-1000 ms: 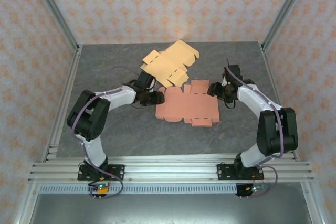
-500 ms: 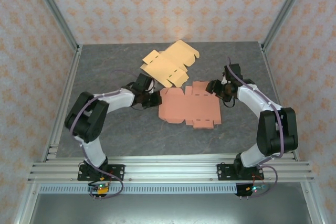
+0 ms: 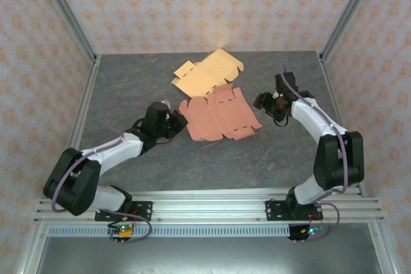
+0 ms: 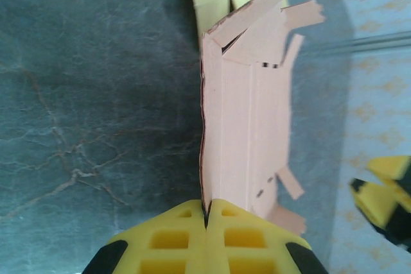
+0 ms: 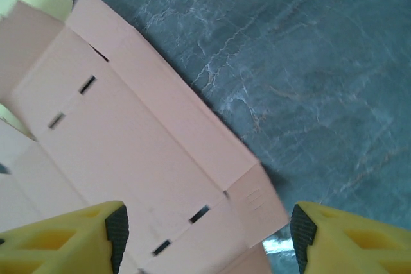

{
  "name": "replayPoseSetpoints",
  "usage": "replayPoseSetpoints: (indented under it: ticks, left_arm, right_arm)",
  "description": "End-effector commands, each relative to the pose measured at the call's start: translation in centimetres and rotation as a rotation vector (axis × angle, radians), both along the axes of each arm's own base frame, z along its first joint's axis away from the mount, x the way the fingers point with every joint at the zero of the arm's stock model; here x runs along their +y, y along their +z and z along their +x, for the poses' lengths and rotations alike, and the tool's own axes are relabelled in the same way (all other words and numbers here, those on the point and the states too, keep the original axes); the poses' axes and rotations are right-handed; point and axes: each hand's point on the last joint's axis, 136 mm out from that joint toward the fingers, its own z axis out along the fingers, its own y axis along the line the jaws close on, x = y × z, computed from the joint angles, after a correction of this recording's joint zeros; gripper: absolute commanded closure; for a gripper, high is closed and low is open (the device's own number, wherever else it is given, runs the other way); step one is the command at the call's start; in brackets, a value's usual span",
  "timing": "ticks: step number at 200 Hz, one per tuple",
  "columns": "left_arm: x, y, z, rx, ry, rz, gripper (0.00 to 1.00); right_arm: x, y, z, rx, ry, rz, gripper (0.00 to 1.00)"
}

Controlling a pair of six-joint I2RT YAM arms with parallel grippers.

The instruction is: Fold the paper box

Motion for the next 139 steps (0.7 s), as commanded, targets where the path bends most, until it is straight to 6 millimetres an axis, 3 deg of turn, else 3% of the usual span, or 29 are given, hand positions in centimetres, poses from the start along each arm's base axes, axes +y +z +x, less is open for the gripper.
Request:
replayPoseSetpoints:
  ticks: [1, 23, 61, 94, 107, 129, 139]
  left_arm:
    - [-1.6, 2.8, 0.3, -0.083, -0.072, -0.062, 1.00]
    - [-3.1, 5.0, -0.4, -0.128, -0.206, -0.047, 1.00]
    - [-2.6, 9.8, -0.8, -0.252, -0.292, 0.040, 1.00]
    - [-2.8, 13.8, -0.5, -0.337, -0.354, -0.008, 1.00]
    - [-3.0, 15.1, -0.4, -0.354, -0.381, -0.032, 1.00]
    - [-3.4, 16.9, -0.7, -0.361, -0.447, -0.034, 1.00]
    - [-3.5, 17.8, -0.8, -0.369, -0.475, -0.033, 1.00]
  right_arm:
    - [0.0, -1.8, 0.1, 0.026, 0.187, -0.087, 0.31]
    - [0.6, -2.2, 0.7, -0.011, 0.292, -0.103, 0.31]
    - [1.5, -1.9, 1.2, -0.056, 0.327, -0.062, 0.28]
    - [3.0, -2.3, 1.1, -0.048, 0.356, 0.037, 0.25]
    - [4.0, -1.6, 1.1, -0.083, 0.382, 0.110, 0.23]
    - [6.0, 0.9, 0.9, -0.177, 0.458, 0.328, 0.04]
    - [6.5, 2.0, 0.9, -0.220, 0.481, 0.411, 0.03]
